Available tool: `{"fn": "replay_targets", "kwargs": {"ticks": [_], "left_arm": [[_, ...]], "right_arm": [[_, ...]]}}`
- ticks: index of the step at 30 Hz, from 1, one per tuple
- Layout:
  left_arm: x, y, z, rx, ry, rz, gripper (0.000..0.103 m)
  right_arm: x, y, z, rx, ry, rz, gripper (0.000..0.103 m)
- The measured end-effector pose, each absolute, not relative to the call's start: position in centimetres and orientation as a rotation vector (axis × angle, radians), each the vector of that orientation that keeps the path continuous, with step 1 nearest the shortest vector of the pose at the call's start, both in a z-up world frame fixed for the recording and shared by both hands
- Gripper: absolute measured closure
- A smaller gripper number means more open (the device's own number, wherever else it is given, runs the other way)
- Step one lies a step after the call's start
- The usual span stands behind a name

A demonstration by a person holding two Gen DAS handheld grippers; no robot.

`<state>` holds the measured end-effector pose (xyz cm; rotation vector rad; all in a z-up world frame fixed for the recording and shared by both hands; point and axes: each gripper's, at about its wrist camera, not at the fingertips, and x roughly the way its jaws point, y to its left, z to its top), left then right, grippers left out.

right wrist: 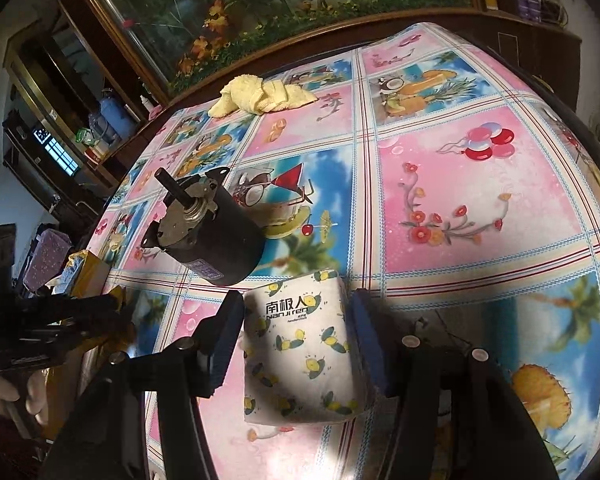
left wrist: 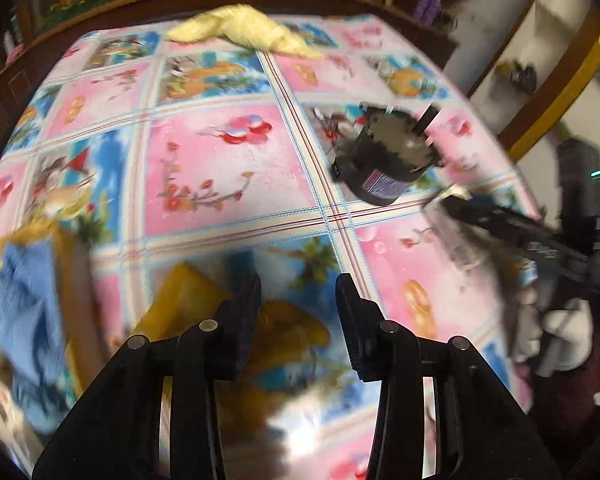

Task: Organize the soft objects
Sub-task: 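Grasp the yellow cracker packet with the left tool while the right holds the tissue pack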

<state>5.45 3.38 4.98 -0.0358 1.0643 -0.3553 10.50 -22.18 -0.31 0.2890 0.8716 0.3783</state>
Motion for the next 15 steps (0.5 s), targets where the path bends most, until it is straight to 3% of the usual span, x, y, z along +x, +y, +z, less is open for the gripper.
{"fn": "replay_targets", "kwargs": {"ticks": [1, 4, 9, 15], "left_arm": [[4.6, 4.3, 5.7, -0.068, 1.035, -0.343, 0.061], [3.2, 5.7, 6.9, -0.044, 0.961, -0.272, 0.04], [4.0, 4.7, 4.7, 0.19, 0.943, -0.181, 0.039], [4.4, 4.4, 2.4, 0.047, 1.164, -0.327, 0.039]], "right_arm": [[10.5, -22.2, -0.3, 0.295, 0.866, 0.385, 0.042], [10.4, -22.2, -0.5, 0.313, 0.848, 0.401, 0.037], [10.2, -22.0, -0.4, 0.294, 0.835, 0.393, 0.037], [10.2, -22.4, -0.5, 0.322, 0.833, 0.407, 0.037]]}}
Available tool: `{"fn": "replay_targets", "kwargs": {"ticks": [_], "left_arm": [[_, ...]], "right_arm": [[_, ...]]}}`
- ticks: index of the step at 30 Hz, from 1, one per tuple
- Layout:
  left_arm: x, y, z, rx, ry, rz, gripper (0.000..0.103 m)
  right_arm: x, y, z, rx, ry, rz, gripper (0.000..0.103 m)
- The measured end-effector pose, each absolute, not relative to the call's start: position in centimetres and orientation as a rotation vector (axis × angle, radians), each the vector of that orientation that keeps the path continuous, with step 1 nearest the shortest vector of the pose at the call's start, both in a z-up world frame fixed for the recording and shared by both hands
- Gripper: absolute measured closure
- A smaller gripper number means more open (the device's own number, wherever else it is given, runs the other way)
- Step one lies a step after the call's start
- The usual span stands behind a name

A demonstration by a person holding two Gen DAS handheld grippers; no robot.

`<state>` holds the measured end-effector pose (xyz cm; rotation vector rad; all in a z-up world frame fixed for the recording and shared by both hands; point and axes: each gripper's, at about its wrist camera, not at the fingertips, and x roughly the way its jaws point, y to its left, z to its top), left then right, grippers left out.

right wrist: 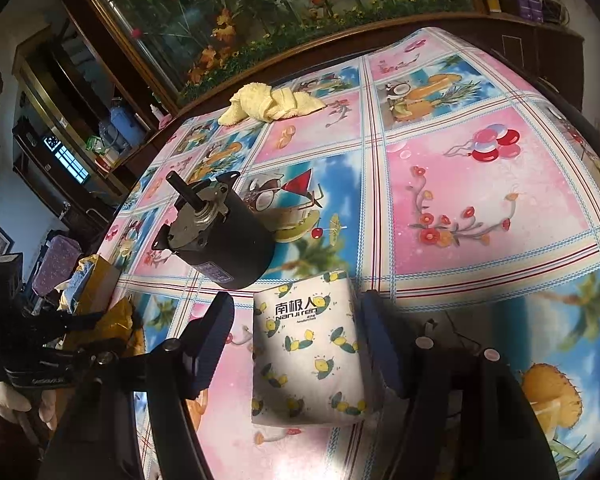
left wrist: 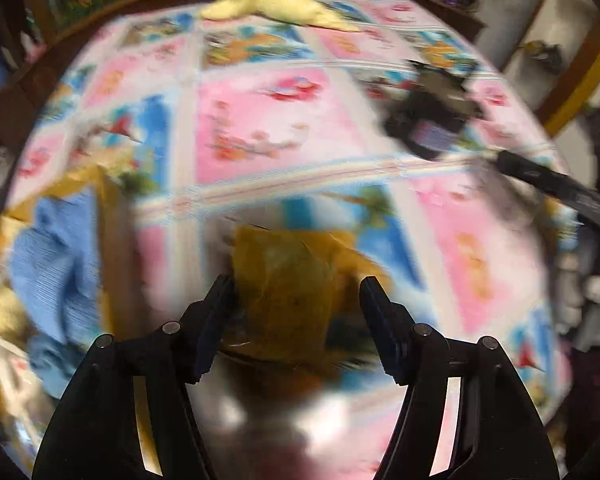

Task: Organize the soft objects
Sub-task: 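Grasp the yellow cracker packet with the left tool while the right holds the tissue pack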

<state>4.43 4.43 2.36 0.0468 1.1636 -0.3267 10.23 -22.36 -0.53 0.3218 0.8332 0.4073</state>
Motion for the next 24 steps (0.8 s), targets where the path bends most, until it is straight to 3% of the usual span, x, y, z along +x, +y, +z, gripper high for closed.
{"fn": "replay_targets", "kwargs": {"ticks": [8, 12, 19, 20, 22, 24], "left_arm": [[1.1, 3.0, 4.2, 0.039, 1.034, -0.355, 0.039], [0.8, 0.7, 3.2, 0.01, 1.01, -0.383, 0.039], [0.5, -3.2, 0.5, 0.194, 0.958, -0.262, 0.034], [0.7, -2.8, 0.4, 0.156, 0.969, -0.269, 0.039], [0.8, -2.2, 0.6, 0.14, 0.957, -0.262, 0.057], [0.9, -1.3, 0.7, 0.081, 0.966, -0.276, 0.057]], "right_arm": [[10.2, -22.6, -0.6, 0.354, 0.834, 0.422, 0.033], [10.3, -23.1, -0.7, 0.406, 0.843, 0.449, 0.03], [10.0, -21.7, -0.4, 0.295, 0.854, 0.426, 0.029], [9.9, -21.3, -0.3, 0.267, 0.859, 0.417, 0.029], [9.5, -20.6, -0.2, 0.2, 0.871, 0.389, 0.029], [8.9, -20.0, -0.2, 0.141, 0.88, 0.345, 0.031]]}}
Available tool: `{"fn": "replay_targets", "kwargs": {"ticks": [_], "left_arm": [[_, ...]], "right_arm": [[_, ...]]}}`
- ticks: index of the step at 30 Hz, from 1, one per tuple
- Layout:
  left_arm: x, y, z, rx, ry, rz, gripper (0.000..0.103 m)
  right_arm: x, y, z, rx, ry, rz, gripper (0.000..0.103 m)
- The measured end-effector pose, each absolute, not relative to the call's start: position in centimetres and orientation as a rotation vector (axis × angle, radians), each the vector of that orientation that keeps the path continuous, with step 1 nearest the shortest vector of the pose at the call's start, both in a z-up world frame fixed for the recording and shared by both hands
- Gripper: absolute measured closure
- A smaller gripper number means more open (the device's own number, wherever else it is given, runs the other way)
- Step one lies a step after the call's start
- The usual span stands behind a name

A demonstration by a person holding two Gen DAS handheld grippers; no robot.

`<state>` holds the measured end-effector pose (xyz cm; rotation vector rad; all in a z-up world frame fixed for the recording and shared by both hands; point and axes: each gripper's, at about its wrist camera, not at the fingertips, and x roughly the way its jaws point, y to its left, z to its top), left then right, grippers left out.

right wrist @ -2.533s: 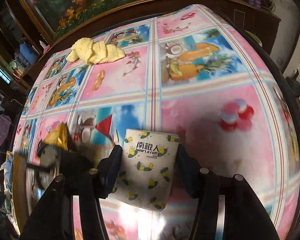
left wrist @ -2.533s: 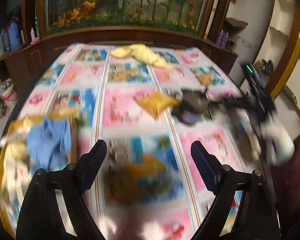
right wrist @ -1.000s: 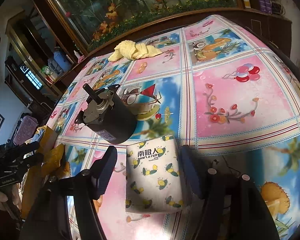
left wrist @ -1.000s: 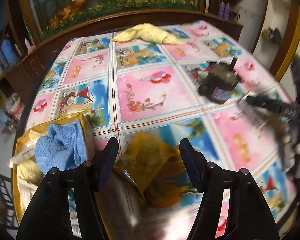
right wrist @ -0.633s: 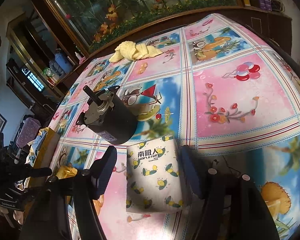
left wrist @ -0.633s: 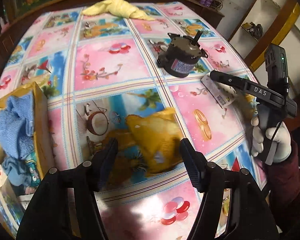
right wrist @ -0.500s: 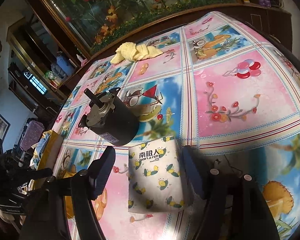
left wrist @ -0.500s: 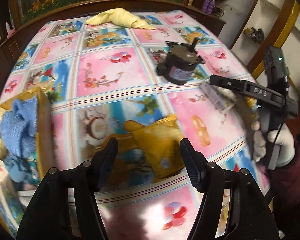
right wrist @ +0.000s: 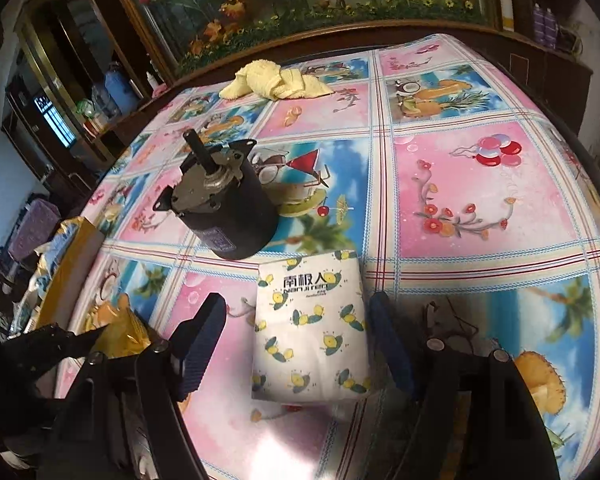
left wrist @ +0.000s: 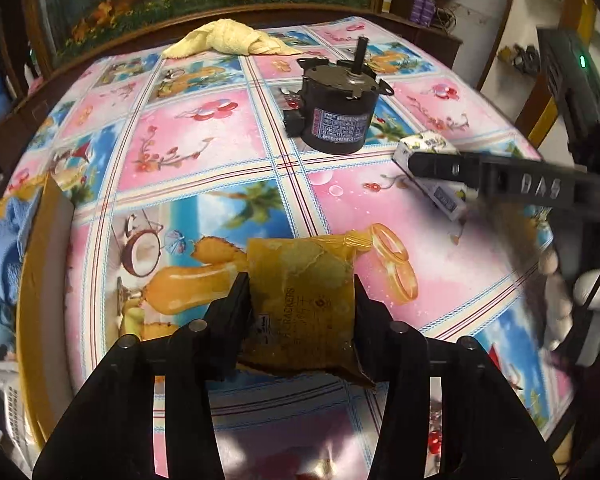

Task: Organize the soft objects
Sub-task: 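Grasp the yellow cracker packet with the left tool while the right holds the tissue pack, then carry the tissue pack and cracker packet into the box and open both tools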

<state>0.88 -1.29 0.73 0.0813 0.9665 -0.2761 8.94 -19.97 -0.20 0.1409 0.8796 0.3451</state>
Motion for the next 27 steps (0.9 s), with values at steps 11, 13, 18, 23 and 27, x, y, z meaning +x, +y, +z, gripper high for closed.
{"fn": "replay_targets", "kwargs": {"ticks": [11, 13, 18, 23, 27], "left_arm": [[-4.9, 5.3, 5.8, -0.158, 0.872, -0.303, 0.057], [-6.3, 7.6, 7.0, -0.197, 0.84, -0.277, 0.057], [-9.5, 14.3, 9.2, -0.262, 0.759, -0.152, 0.057], [-12.3, 20.7, 9.4, -0.297, 0.72, 0.0, 0.057], [-13.0, 23.7, 8.1, -0.291, 0.727, 0.095, 0.057]], "right_arm": [[4.7, -19.2, 1.9, 0.147, 0.815, 0.358, 0.053], [4.0, -18.2, 3.1, 0.162, 0.802, 0.406, 0.053], [3.1, -13.6, 5.5, 0.172, 0.79, 0.573, 0.052], [2.8, -7.5, 6.6, 0.154, 0.812, 0.723, 0.052], [3.1, -2.6, 7.1, 0.142, 0.84, 0.812, 0.052]]}}
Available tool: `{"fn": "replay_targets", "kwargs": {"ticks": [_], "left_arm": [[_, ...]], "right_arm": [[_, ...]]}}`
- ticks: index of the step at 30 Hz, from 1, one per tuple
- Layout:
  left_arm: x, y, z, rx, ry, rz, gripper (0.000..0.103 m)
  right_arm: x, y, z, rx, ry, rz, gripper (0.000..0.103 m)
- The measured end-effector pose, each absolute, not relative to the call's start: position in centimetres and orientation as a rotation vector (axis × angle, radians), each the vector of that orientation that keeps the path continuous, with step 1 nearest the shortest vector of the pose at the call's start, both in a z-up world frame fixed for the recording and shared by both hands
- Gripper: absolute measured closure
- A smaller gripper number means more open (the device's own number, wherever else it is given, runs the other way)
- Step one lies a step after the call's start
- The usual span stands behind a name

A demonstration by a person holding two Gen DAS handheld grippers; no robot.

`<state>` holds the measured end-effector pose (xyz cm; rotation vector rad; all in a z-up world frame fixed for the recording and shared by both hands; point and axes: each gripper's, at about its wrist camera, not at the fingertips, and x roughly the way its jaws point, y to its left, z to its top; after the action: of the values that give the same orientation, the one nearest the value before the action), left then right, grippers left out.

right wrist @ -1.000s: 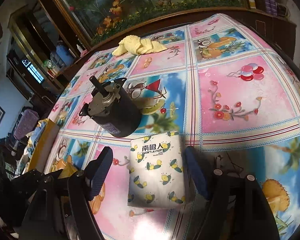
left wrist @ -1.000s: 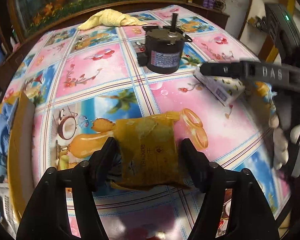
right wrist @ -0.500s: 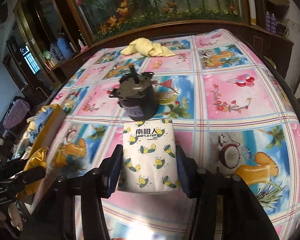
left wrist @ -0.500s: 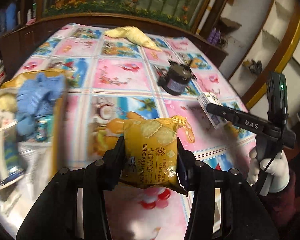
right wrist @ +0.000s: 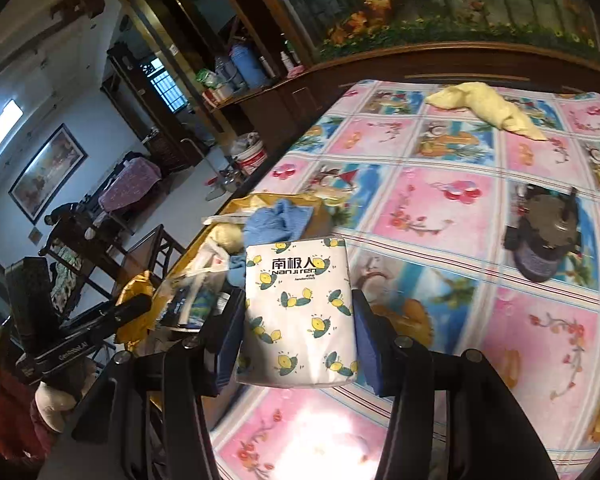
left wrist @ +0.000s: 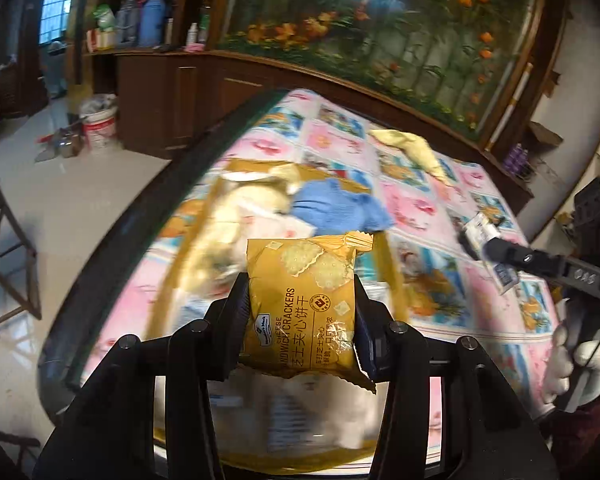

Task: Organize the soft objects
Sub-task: 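Carry the tissue pack and cracker packet into the box and open both tools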

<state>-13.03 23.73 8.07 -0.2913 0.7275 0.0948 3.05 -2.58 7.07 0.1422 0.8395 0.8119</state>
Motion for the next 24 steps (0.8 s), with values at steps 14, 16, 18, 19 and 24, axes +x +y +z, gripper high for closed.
{"fn": "replay_targets", "kwargs": {"ticks": [14, 16, 18, 19, 24], "left_arm": [[-14.0, 24.8, 5.4, -0.169, 0.751, 0.173, 0.053], [-14.5, 24.7, 5.8, -0.17, 0.718, 0.172, 0.053], [-14.8, 24.5, 6.5, -0.172, 0.684, 0.172, 0.053], [-14.9, 24.5, 6.8, -0.173, 0.669, 0.173, 0.053], [-15.8, 23.7, 8.2, -0.166, 0.61, 0.179, 0.053]], "right_arm": [[5.8, 10.8, 4.7, -0.045, 0.934, 0.78, 0.051], [6.3, 11.2, 3.5, -0.061, 0.973, 0.748, 0.05], [6.2, 11.2, 2.8, -0.059, 0.981, 0.747, 0.05], [6.0, 11.2, 2.9, -0.063, 0.969, 0.75, 0.049], [4.9, 10.1, 4.5, -0.014, 0.916, 0.787, 0.041]]}}
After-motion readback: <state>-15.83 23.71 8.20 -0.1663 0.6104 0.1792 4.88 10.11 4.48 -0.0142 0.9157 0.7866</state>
